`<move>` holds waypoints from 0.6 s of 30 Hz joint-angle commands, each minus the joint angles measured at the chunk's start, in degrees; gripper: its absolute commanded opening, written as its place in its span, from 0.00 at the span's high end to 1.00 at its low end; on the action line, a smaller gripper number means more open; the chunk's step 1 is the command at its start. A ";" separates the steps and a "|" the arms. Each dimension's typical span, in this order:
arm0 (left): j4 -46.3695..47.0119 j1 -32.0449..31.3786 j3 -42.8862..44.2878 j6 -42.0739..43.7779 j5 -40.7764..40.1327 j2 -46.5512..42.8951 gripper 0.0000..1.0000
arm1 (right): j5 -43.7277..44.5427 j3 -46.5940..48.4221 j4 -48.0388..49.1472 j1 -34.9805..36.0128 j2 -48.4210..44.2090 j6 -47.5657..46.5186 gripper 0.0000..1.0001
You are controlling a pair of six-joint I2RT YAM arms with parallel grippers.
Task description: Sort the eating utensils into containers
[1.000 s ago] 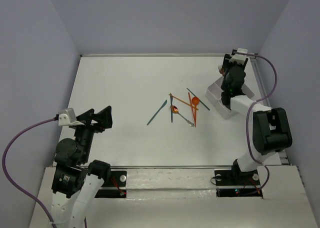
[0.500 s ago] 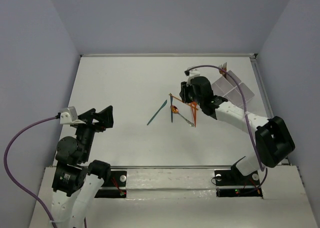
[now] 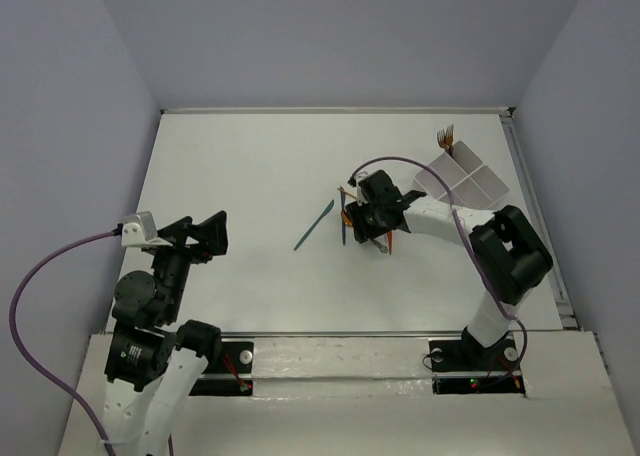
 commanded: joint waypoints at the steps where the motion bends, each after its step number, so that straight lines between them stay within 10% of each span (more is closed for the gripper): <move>1: 3.34 0.36 -0.14 1.08 0.67 0.66 0.01 | -0.07 5.03 -1.84 0.57 2.75 -1.81 0.46; 9: 3.42 0.36 -0.14 1.08 0.85 0.49 0.01 | 1.52 7.58 -1.93 0.57 7.50 -2.43 0.53; 18: 3.42 0.36 -0.14 1.08 0.76 0.31 0.01 | 0.90 8.64 -4.22 0.57 7.59 -2.16 0.83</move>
